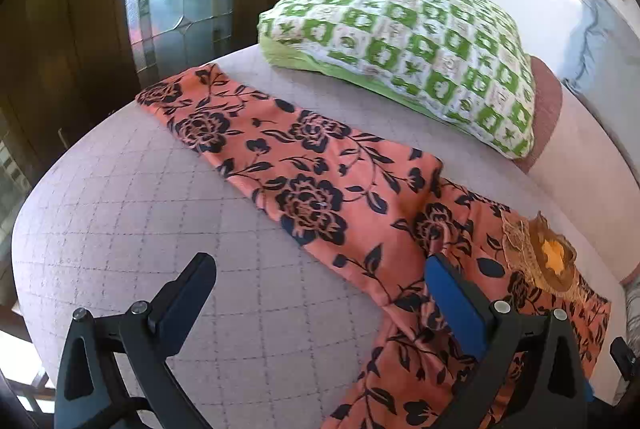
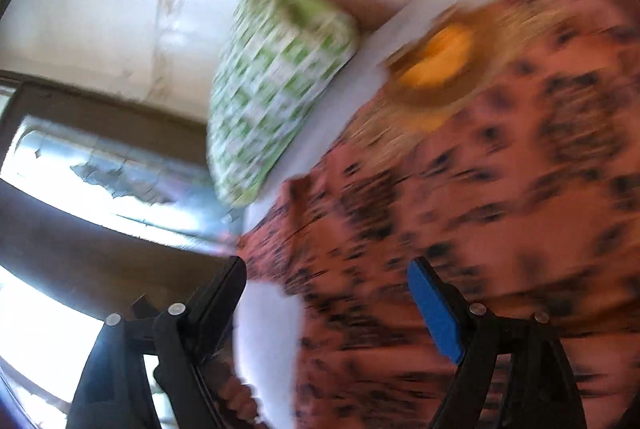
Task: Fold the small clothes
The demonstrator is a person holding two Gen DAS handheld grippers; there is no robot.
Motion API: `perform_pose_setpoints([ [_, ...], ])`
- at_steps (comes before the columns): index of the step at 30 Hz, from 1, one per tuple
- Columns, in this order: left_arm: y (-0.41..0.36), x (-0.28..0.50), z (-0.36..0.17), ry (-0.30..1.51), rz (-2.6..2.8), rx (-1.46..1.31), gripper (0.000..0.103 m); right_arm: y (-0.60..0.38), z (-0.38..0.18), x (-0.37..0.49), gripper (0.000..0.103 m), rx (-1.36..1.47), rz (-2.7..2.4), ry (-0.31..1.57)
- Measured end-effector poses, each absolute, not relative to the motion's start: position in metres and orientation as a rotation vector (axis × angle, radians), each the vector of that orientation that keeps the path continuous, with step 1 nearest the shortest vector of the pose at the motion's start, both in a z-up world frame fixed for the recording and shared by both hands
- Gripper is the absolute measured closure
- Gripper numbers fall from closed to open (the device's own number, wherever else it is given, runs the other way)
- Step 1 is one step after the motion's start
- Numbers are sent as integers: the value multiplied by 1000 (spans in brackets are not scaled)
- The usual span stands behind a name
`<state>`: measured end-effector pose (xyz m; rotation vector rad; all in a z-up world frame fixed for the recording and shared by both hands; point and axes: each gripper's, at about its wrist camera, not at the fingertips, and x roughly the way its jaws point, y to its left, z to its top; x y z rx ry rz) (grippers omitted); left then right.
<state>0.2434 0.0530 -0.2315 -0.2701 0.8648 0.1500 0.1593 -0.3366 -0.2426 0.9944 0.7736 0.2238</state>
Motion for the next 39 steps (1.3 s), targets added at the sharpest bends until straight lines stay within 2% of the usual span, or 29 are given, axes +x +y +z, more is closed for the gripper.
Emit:
perform_pose_setpoints([
  [6, 17, 262, -265, 957, 186, -85, 0, -397, -281, 144, 27, 990, -24, 810],
  [7, 10, 267, -276, 999, 204, -30, 0, -399, -289, 144, 29, 985, -42, 832],
  [8, 5, 272, -288, 1047, 216, 23, 0, -403, -296, 145, 38, 991, -52, 836],
  [17, 16, 267, -268, 1013, 214, -61, 0, -357, -263, 166, 36, 894, 134, 801],
  [21, 50, 270, -259, 987, 301, -140, 0, -323, -290, 187, 37, 786, 149, 985],
  [30, 187, 277, -255, 929, 362, -512, 0, -318, -275, 175, 37, 777, 195, 874],
  [38, 264, 330, -256, 933, 220, -675, 0, -310, -286, 188, 35, 723, 169, 929],
  [39, 272, 341, -258, 955, 195, -694, 5, -308, -287, 189, 34, 709, 170, 930],
])
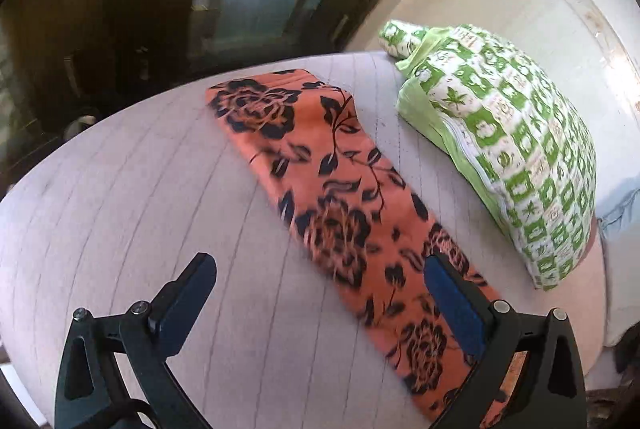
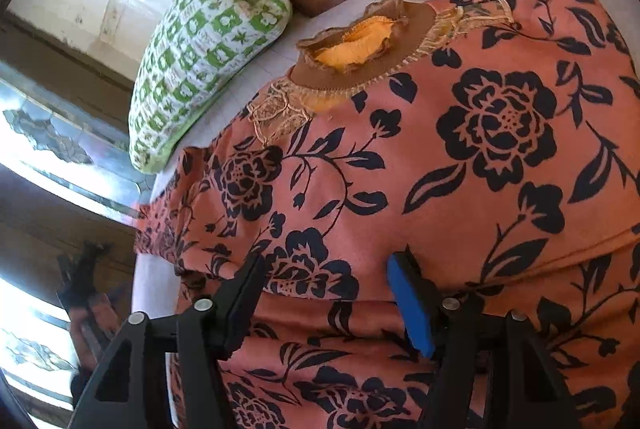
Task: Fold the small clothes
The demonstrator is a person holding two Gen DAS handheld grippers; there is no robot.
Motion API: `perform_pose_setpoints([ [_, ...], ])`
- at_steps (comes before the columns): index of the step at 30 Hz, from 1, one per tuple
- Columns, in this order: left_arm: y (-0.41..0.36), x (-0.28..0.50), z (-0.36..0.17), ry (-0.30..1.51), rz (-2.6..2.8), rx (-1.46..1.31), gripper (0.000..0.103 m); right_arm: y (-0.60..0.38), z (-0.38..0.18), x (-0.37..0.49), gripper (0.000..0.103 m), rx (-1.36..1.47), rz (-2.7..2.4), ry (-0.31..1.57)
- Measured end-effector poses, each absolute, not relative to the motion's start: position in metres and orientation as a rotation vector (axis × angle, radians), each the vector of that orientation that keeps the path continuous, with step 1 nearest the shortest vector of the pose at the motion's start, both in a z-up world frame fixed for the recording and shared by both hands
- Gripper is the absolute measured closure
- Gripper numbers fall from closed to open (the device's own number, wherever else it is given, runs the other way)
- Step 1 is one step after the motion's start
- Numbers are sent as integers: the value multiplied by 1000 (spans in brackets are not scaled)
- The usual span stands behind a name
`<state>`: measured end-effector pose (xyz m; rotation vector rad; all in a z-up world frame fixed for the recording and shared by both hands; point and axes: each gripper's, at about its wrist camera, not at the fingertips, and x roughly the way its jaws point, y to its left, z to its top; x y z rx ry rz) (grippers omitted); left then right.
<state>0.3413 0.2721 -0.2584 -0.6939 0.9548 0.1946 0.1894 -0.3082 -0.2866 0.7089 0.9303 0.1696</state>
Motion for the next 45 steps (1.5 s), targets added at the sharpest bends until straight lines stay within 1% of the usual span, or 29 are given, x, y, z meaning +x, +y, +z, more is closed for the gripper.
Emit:
perform_pose_setpoints([
  [1, 280, 350, -262, 962, 172, -725, 10, -307, -287, 190, 34, 700, 169, 931],
  [2, 286, 356, -266, 971, 162, -756, 22, -307, -287, 191, 34, 695, 169, 931],
  [3, 293, 363, -273, 993, 162, -794, 32, -308, -287, 193, 33, 698, 169, 931],
  [4, 297, 367, -282, 1020, 162, -841, 36, -308, -287, 194, 33, 707, 169, 929],
  [5, 302, 371, -293, 1043, 158, -893, 45, -310, -288, 195, 33, 718, 170, 926],
  [6, 305, 373, -301, 1046, 162, -926, 47, -311, -288, 195, 33, 730, 172, 923],
  [8, 307, 373, -301, 985, 163, -940, 47, -316, -289, 193, 33, 752, 178, 917],
  [10, 309, 380, -301, 959, 158, -937, 57, -318, -289, 194, 33, 765, 180, 914],
  [12, 312, 390, -306, 960, 174, -929, 78, -318, -289, 195, 33, 767, 179, 911],
  [15, 313, 396, -313, 928, 203, -932, 90, -318, -289, 197, 33, 766, 173, 904],
  [18, 303, 395, -307, 904, 222, -881, 95, -319, -288, 198, 33, 776, 169, 894],
  [20, 291, 392, -292, 879, 193, -828, 96, -323, -287, 197, 33, 799, 162, 872],
  [23, 260, 383, -253, 817, 100, -729, 96, -334, -283, 193, 33, 828, 129, 827],
  [27, 190, 371, -194, 799, -49, -602, 96, -355, -275, 183, 33, 863, 68, 763],
  [31, 86, 345, -144, 804, -208, -406, 96, -383, -264, 169, 33, 918, 17, 695],
  [34, -6, 317, -123, 816, -343, -285, 96, -410, -256, 155, 33, 976, -17, 638],
  [37, -93, 289, -114, 841, -455, -185, 96, -433, -250, 143, 33, 1035, -36, 589],
  [40, -176, 255, -122, 910, -581, -95, 96, -458, -247, 130, 33, 1075, -68, 543],
  [41, -202, 247, -127, 943, -619, -50, 89, -466, -246, 126, 33, 1082, -80, 531],
  [42, -226, 234, -133, 989, -663, 10, 68, -476, -245, 120, 33, 1092, -95, 518],
  [44, -252, 213, -140, 1053, -721, 109, 43, -490, -247, 111, 32, 1117, -119, 504],
  [45, -255, 201, -139, 1034, -727, 147, 42, -498, -247, 106, 30, 1132, -128, 498],
])
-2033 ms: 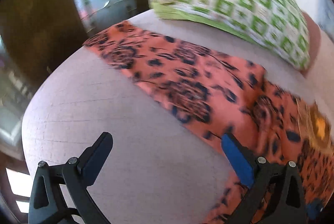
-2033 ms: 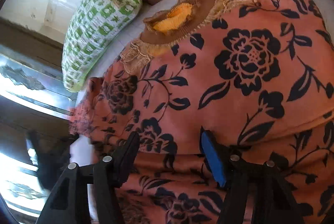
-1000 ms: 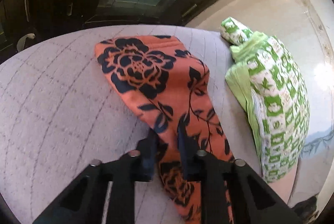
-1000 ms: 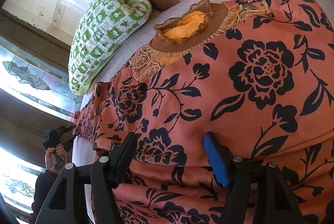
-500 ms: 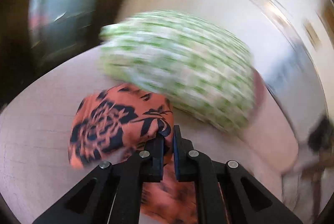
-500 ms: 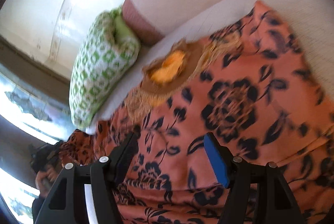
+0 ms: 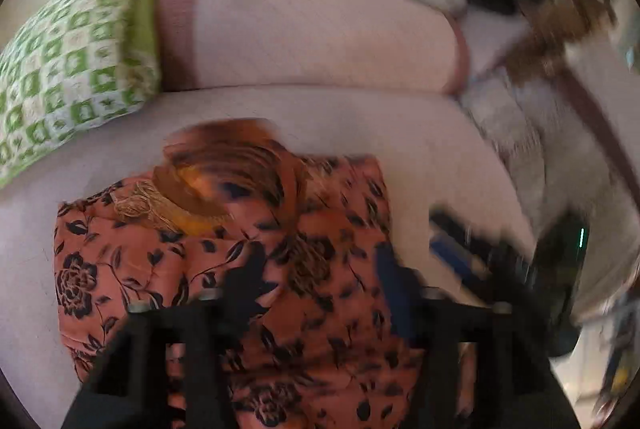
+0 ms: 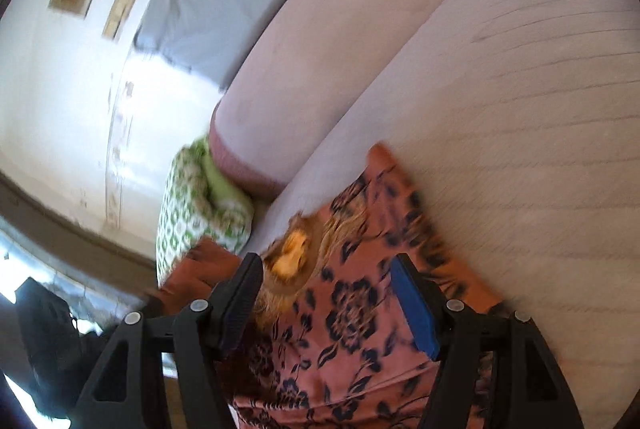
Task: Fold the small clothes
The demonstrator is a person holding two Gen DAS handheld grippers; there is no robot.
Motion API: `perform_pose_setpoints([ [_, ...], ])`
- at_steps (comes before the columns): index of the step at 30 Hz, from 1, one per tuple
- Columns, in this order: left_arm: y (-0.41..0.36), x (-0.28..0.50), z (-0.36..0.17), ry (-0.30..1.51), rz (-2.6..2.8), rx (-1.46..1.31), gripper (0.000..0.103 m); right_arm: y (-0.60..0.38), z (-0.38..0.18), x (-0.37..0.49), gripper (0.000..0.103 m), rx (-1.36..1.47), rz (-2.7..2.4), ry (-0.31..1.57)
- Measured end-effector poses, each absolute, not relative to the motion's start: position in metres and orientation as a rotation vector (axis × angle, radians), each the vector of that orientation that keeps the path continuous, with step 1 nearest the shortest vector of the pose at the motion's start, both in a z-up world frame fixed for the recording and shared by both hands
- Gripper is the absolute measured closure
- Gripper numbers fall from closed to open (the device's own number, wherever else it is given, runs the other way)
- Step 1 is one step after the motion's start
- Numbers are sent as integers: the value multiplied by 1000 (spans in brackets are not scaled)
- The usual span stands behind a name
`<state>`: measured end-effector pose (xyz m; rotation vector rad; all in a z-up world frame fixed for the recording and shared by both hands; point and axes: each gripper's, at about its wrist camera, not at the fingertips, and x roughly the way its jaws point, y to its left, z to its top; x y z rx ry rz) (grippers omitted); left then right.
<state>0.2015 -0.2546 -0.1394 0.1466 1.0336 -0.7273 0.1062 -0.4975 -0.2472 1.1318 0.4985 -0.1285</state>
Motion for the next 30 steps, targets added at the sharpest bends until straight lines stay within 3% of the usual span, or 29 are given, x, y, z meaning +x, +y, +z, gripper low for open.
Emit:
perform_pose_setpoints([
  [3, -235, 187, -129, 946, -682, 191, 30, -514, -247, 94, 25, 1153, -146, 477],
  [6, -185, 203, -122, 883, -612, 54, 20, -518, -243, 92, 25, 1118, -164, 483],
  [15, -55, 274, -208, 948, -197, -177, 20, -478, -255, 133, 25, 942, -181, 673],
  [22, -37, 283, -269, 996, -107, -125, 20, -470, -289, 160, 26, 887, -221, 828],
  [25, -34, 292, -281, 1036, -75, -95, 20, -453, -283, 168, 55, 720, -273, 906],
  [26, -32, 293, -282, 1037, -77, -103, 20, -447, -281, 171, 73, 661, -296, 937],
  [30, -29, 297, -285, 1047, -56, -92, 19, -432, -270, 168, 87, 533, -323, 972],
])
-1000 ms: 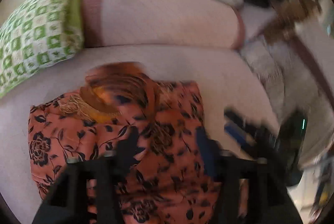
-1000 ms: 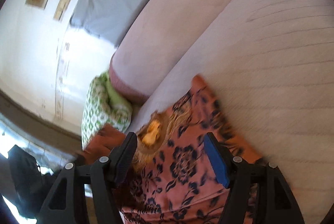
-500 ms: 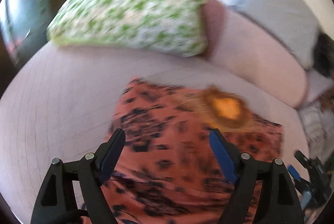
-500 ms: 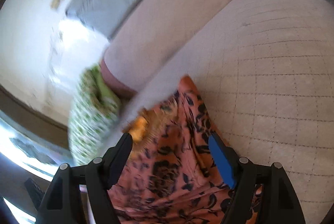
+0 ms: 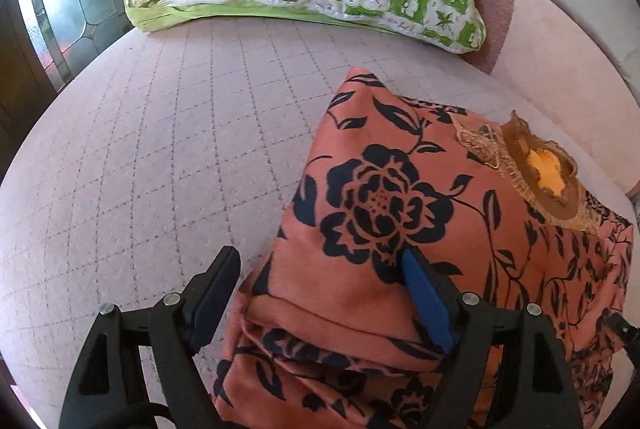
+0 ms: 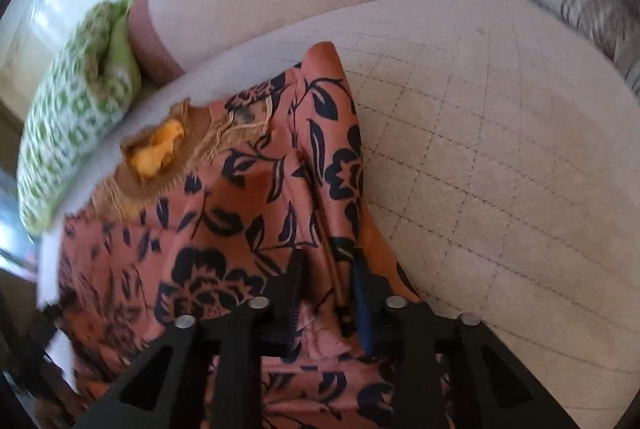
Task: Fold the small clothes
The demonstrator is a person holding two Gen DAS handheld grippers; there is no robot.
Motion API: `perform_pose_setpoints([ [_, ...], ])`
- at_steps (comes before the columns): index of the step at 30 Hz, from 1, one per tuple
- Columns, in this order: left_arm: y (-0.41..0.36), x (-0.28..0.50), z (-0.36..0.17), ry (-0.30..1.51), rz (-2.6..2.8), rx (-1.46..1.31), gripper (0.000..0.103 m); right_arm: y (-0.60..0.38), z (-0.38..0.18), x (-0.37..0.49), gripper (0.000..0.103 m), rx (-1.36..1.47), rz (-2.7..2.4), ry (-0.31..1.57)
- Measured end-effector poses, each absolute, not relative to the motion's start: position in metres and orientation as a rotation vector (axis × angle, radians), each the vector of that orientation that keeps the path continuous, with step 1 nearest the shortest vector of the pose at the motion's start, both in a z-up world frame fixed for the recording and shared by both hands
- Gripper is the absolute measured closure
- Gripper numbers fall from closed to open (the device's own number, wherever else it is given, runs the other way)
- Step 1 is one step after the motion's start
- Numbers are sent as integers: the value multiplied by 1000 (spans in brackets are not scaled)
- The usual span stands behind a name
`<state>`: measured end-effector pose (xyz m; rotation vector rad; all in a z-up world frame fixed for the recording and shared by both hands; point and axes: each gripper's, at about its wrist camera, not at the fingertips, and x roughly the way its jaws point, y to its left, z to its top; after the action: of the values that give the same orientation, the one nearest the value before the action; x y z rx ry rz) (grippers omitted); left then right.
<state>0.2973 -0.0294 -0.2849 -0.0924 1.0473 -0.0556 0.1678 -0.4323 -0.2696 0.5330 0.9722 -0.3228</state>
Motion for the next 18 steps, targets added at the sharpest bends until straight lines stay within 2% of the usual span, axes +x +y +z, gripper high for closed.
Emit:
perform_pose_setpoints([
  [5, -29, 287, -284, 1055, -42, -40, 19, -426, -250, 150, 97, 469, -411, 956],
  [8, -34, 279, -285, 1068, -60, 15, 18, -425, -254, 139, 97, 429, -469, 975],
  [10, -30, 271, -285, 1075, -77, 25, 18, -435, -264, 130, 97, 511, -413, 994],
  [15, -21, 257, -274, 1043, -99, 5, 19, -443, -238, 106, 95, 660, -295, 799],
  [18, -20, 250, -256, 961, -107, -19, 19, -443, -234, 109, 95, 722, -216, 784],
])
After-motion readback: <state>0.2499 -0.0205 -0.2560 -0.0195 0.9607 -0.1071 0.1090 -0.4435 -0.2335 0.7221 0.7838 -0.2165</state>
